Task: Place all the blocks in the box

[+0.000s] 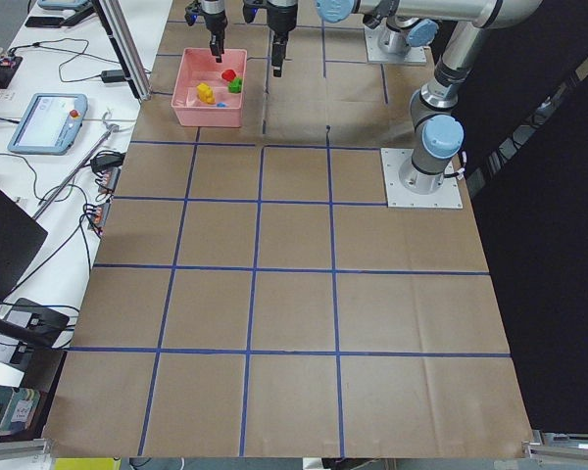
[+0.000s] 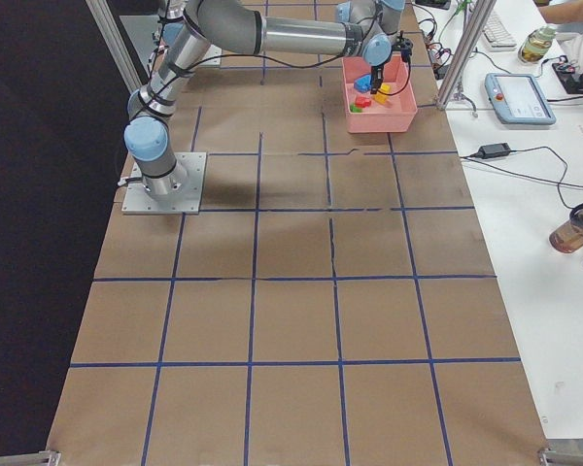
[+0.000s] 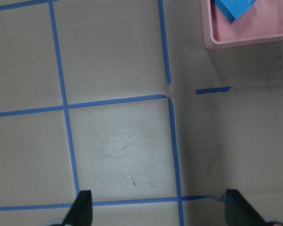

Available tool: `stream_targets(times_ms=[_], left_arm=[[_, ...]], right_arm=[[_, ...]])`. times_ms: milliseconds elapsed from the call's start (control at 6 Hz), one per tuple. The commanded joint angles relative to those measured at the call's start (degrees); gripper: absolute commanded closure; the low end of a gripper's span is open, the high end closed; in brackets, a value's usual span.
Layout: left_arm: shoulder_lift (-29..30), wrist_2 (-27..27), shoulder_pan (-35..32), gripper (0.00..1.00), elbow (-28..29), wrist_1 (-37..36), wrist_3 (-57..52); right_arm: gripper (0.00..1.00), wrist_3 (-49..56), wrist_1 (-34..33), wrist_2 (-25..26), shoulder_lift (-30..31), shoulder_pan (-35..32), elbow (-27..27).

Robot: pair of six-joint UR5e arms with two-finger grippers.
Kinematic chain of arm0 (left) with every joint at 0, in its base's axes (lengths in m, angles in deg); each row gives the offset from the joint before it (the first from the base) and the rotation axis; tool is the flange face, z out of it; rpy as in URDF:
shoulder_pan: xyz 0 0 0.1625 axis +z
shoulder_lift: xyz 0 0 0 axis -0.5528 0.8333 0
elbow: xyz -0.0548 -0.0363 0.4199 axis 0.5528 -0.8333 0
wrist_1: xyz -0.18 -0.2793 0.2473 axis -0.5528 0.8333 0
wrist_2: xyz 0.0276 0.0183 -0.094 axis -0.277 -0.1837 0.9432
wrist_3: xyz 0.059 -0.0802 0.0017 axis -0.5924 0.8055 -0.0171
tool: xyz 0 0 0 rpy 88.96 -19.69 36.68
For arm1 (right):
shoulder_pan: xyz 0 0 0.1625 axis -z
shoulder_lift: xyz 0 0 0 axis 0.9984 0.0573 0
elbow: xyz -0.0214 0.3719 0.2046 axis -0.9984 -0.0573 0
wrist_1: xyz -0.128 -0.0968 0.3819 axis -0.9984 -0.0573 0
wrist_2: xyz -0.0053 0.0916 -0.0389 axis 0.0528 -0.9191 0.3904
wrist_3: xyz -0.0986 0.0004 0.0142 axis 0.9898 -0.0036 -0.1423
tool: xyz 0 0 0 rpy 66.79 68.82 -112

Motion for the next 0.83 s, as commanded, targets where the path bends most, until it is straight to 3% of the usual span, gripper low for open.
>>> stream_targets(times_ms=[0, 333, 667], left_arm=[[0.0, 0.4, 0.1, 0.01, -0.1, 0.0, 0.2], [-0.1, 0.3, 0.0, 0.01, -0.2, 0.0, 0.1], [-0.2, 0.5, 0.0, 0.01, -0.7, 0.0, 5.0]], right_arm=[[0.0, 0.3, 2.8, 0.2, 2.4, 0.1, -0.2], [0.0, 5.4, 18.0, 0.6, 13.1, 2.4, 1.6], [0.01, 14.9, 23.8, 0.7, 22.1, 8.4, 7.9]])
